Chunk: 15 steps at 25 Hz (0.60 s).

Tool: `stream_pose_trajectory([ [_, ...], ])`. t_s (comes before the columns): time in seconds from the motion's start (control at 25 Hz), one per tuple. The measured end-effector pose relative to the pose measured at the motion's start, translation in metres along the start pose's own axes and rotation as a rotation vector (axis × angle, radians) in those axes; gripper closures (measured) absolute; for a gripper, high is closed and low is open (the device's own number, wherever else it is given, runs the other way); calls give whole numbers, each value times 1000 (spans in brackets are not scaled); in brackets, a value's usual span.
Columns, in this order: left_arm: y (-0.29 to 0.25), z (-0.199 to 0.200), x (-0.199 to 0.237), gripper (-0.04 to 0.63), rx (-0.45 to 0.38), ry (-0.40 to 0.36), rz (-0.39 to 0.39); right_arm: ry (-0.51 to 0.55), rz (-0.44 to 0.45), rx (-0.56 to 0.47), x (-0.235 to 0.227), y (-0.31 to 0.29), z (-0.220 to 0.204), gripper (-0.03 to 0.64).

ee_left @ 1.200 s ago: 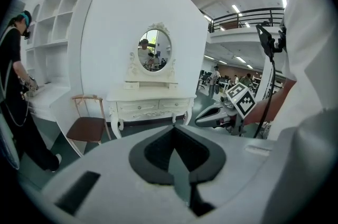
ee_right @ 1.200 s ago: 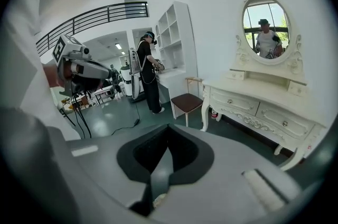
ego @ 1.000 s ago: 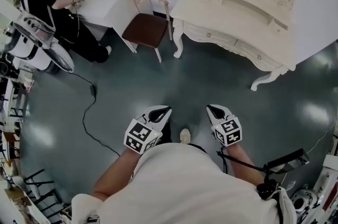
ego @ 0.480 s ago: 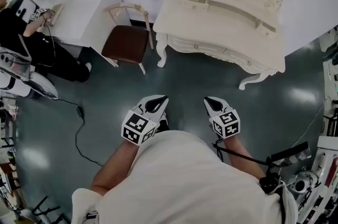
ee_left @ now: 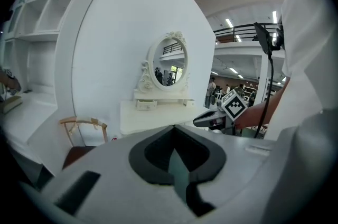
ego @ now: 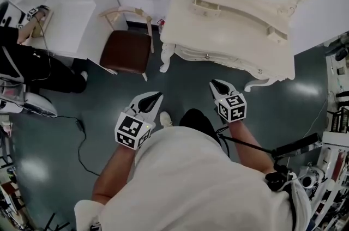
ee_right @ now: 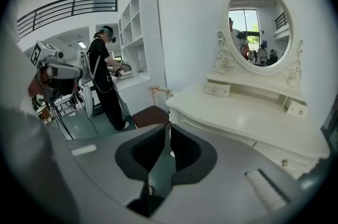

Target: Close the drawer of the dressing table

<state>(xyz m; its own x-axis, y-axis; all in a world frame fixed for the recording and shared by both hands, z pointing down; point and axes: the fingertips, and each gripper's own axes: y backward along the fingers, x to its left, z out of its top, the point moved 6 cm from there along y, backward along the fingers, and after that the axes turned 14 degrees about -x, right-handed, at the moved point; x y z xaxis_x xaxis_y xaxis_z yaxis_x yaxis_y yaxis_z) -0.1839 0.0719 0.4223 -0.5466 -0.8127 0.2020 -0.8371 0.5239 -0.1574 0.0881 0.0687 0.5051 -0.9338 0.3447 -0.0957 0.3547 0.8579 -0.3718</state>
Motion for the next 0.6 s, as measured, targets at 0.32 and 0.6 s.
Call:
stream_pose_trajectory([
  [0.32, -18, 12, 61, 592, -10, 24, 84, -24, -66, -7, -62, -92, 21, 581],
  [0.6, -61, 45, 114, 592, -5, 14, 163, -85, -95, 4, -136, -182, 38, 561],
])
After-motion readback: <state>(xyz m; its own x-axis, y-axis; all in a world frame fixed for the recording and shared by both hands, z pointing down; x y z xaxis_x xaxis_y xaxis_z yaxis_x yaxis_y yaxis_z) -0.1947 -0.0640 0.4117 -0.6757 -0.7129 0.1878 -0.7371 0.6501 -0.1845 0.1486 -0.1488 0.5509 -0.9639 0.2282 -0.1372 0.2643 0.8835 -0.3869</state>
